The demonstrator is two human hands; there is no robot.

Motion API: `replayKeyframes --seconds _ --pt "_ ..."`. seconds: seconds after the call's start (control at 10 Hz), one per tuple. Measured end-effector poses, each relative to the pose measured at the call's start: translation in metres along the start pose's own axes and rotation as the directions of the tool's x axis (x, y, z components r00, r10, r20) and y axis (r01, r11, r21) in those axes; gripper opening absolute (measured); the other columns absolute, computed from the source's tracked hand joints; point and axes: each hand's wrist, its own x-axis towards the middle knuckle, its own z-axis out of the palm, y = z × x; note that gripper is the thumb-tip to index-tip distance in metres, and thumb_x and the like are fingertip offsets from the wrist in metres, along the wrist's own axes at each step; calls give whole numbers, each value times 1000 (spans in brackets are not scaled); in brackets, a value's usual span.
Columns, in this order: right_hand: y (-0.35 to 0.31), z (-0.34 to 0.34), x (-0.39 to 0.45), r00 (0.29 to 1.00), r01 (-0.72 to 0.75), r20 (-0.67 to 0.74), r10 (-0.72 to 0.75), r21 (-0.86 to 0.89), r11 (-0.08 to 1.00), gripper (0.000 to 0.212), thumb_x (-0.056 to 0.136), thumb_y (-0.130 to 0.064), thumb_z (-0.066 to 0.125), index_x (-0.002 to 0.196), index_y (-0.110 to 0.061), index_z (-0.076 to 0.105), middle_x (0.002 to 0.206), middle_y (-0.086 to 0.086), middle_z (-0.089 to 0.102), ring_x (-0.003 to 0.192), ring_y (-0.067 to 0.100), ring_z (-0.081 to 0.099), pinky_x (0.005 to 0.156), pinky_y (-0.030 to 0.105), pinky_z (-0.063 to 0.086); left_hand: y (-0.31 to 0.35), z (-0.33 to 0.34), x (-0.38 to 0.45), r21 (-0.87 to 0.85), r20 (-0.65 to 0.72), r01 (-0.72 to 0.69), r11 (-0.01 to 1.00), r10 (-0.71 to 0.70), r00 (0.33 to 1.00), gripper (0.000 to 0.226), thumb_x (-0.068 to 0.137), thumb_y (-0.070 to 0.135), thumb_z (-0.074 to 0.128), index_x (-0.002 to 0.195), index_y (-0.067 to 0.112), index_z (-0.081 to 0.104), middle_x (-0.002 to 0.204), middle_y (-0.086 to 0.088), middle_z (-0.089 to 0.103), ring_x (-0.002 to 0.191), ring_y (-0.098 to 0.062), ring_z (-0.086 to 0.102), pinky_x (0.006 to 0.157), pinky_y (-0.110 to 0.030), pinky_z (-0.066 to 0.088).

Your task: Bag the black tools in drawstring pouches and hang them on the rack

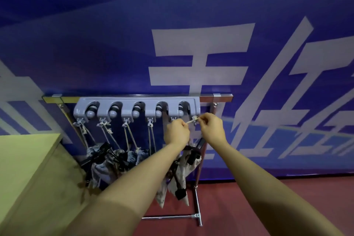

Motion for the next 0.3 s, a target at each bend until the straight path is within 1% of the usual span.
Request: replayKeyframes --seconds 0.1,0.2,0.3 --pt "10 7 5 996 -81 36 83 -45 996 18 97 -19 51 92 -7 64 78 4 58 72 22 53 59 33 39 -7 12 8 27 5 25 999 -25 1000 25 94 22 50 70 22 56 83 -9 70 74 -28 70 69 -43 59" --pt "21 12 7 989 -107 95 111 -48 993 20 96 -21 53 89 -5 64 77 6 59 73 25 55 61 38 44 -15 20 11 63 51 21 998 -24 998 23 95 21 49 74 20 59 88 -10 70 76 -30 70 69 -44 59" --pt "24 16 0 991 -110 74 113 -37 993 17 97 -18 50 96 -8 63 85 5 61 78 25 57 62 34 43 -16 24 8 179 86 -7 984 -9 996 24 94 12 44 85 9 66 93 -15 70 86 -35 67 74 -44 56"
